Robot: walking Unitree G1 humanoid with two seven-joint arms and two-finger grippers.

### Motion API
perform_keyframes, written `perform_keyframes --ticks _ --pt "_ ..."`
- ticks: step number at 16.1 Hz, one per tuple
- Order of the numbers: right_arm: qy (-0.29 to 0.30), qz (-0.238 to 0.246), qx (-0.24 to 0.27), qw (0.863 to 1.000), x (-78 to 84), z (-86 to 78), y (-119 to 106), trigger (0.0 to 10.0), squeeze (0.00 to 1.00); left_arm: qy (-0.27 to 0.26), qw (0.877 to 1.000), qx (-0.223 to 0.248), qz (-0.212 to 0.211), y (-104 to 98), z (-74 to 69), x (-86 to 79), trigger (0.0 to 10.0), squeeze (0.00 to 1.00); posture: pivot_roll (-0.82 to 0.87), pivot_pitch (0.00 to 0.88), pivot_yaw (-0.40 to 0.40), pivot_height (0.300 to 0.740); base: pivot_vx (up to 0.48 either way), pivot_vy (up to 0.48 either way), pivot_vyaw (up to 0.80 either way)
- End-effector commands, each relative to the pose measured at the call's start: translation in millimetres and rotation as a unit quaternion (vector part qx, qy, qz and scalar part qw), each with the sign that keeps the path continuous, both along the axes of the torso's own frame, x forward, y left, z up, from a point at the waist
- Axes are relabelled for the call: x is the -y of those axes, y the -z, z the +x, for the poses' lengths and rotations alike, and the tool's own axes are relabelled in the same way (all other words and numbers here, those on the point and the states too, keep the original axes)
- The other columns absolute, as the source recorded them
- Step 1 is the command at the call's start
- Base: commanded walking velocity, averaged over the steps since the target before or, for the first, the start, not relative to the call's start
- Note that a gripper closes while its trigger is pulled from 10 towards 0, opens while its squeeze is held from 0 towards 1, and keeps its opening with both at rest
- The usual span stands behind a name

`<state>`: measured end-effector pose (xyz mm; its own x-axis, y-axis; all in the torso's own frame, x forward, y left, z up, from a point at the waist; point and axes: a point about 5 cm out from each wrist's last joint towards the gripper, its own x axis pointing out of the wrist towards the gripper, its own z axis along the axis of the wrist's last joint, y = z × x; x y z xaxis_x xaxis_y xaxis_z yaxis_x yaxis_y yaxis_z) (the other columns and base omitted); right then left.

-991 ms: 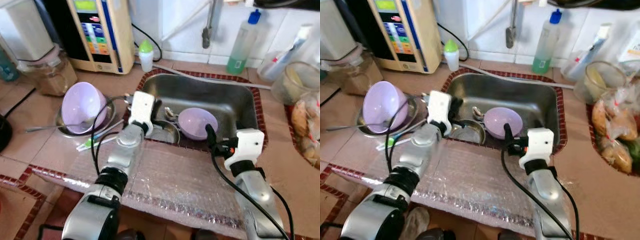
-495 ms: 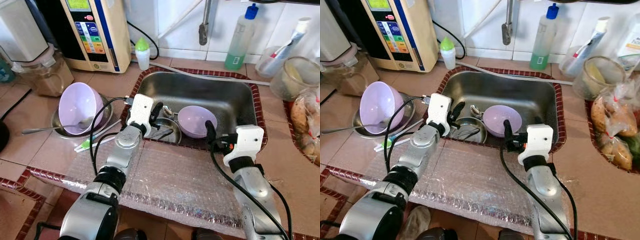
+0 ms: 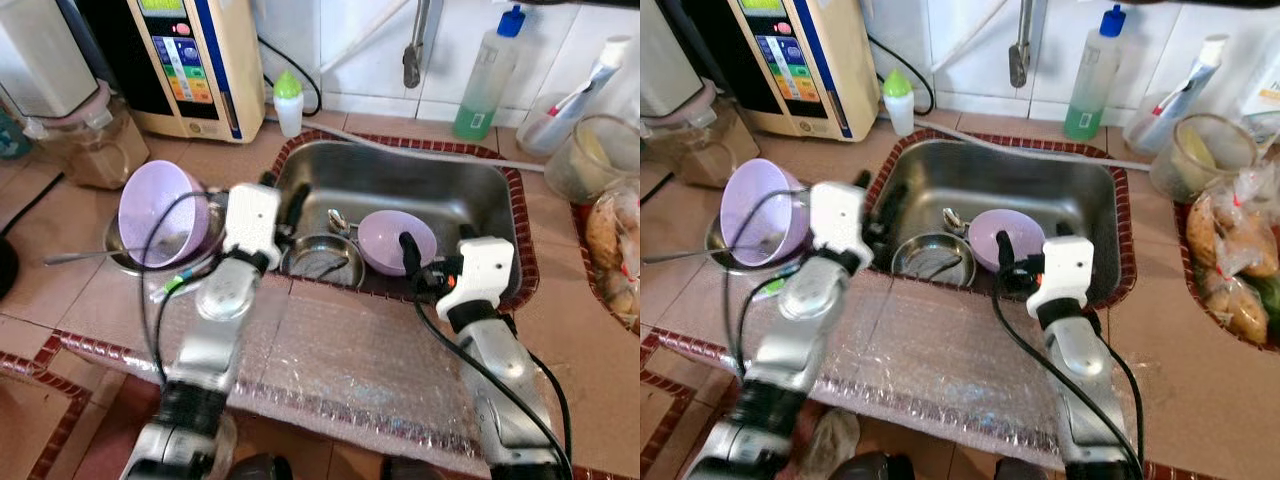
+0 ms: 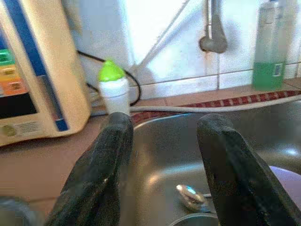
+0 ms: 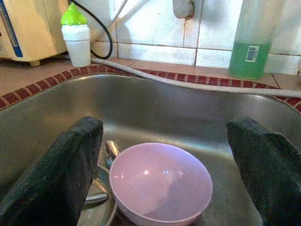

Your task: Kitchen organization

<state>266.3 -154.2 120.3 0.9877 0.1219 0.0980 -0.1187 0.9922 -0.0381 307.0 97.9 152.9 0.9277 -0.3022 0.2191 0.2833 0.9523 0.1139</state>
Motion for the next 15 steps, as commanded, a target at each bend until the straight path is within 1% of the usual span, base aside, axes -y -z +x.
perform_keyframes --ticks 1,2,3,4,5,7,10,15 --pt "-0.006 0.007 0.001 1.0 -3.6 2.8 1 10.0 0.0 -0.018 1.0 0.008 0.003 -6 -8.6 -10.8 10.0 0.0 -0.09 0.047 0.064 0.74 0.0 0.0 0.0" --pt "-0.008 0.007 0.002 1.0 -4.5 3.7 0 10.0 0.0 -0.02 1.0 0.005 0.003 -6 -11.3 -13.0 10.0 0.0 -0.08 0.042 0.062 0.74 0.0 0.0 0.0" --pt "-0.015 0.008 0.003 1.0 -7.9 6.3 1 10.0 0.0 -0.032 0.999 -0.001 0.009 0 -20.1 -18.2 10.0 0.0 -0.06 0.033 0.054 0.74 0.0 0.0 0.0" --pt "-0.021 0.007 0.003 1.0 -10.4 8.6 1 10.0 0.0 -0.042 0.999 -0.013 0.016 4 -27.3 -19.7 10.0 0.0 -0.05 0.029 0.046 0.74 0.0 0.0 0.0" --pt "-0.027 0.005 0.004 1.0 -12.4 9.9 1 10.0 0.0 -0.05 0.998 -0.017 0.02 5 -29.6 -19.8 10.0 0.0 -0.05 0.027 0.042 0.74 0.0 0.0 0.0" --pt "-0.035 0.005 0.006 0.999 -15.6 13.1 1 10.0 0.0 -0.049 0.998 -0.023 0.023 5 -34.3 -16.0 10.0 0.0 -0.04 0.024 0.035 0.74 0.0 0.0 0.0" --pt "-0.038 0.005 0.008 0.999 -15.9 15.8 1 10.0 0.0 -0.045 0.998 -0.023 0.029 3 -35.3 -12.9 10.0 0.0 -0.04 0.018 0.031 0.74 0.0 0.0 0.0" --pt "-0.037 0.004 0.013 0.999 -14.5 17.8 0 10.0 0.0 -0.041 0.998 -0.027 0.034 1 -33.9 -10.7 10.0 0.0 -0.04 0.011 0.036 0.74 -0.258 0.0 0.0"
